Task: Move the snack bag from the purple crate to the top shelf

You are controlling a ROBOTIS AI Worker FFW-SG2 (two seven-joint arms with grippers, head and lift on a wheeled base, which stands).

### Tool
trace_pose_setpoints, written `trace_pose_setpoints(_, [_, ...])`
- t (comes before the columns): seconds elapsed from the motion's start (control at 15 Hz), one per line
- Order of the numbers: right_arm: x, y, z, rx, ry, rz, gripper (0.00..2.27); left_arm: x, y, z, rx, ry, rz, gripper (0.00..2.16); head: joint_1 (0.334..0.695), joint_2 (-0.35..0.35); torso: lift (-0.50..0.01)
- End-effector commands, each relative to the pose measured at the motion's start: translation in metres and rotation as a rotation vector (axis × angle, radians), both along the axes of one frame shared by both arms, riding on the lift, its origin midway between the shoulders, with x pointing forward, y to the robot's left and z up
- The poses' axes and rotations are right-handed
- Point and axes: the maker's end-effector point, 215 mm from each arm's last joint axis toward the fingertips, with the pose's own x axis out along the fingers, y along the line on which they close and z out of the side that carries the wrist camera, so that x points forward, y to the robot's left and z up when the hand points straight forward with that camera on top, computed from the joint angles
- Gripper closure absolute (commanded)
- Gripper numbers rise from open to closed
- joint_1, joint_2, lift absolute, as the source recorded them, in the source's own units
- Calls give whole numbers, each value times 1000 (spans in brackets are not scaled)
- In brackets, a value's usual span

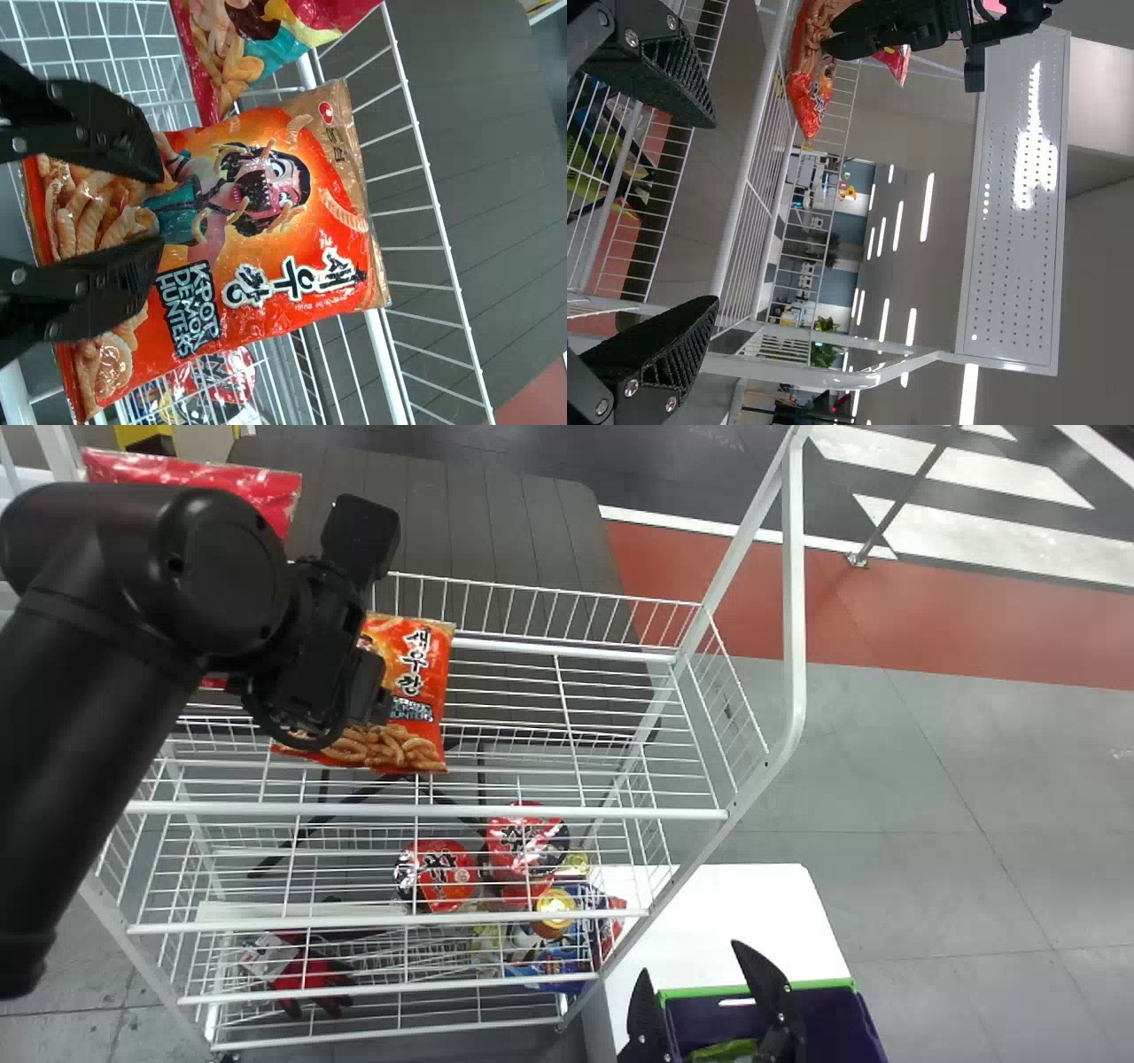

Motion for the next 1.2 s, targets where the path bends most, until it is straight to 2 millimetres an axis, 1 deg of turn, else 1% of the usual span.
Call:
trace_pose_setpoints(0.0, [0, 3, 0, 3, 0, 2, 120, -8, -3, 1, 6, 6, -19, 1548, 695, -285, 1])
trace_pose_setpoints(0.13, [1, 3, -1, 3, 1, 3, 120, -13, -5, 1, -5, 1, -22, 1568, 695, -286, 1])
trace_pose_setpoints(0.33, [1, 5, -2, 3, 3, 5, 120, -27, -13, -1, -19, -5, -41, 1568, 695, -293, 1])
trace_pose_setpoints(0.53, [-1, 7, 1, 2, -7, 10, 120, -36, -19, 3, -35, -33, -49, 1565, 695, -304, 1])
trace_pose_setpoints(0.6, [-3, 8, 4, 2, -20, 12, 120, -38, -22, 6, -48, -49, -49, 1565, 695, -307, 1])
trace_pose_setpoints(0.8, [-6, 7, 6, 1, -25, 9, 120, -45, -34, 13, -101, -95, -43, 1565, 695, -320, 1])
trace_pose_setpoints(0.93, [-9, 7, 9, -1, -35, 11, 120, -45, -41, 25, -135, -141, -33, 1565, 695, -330, 1])
trace_pose_setpoints(1.13, [-14, 7, 12, -2, -46, 11, 120, -42, -45, 39, -173, -182, -25, 1565, 695, -348, 1])
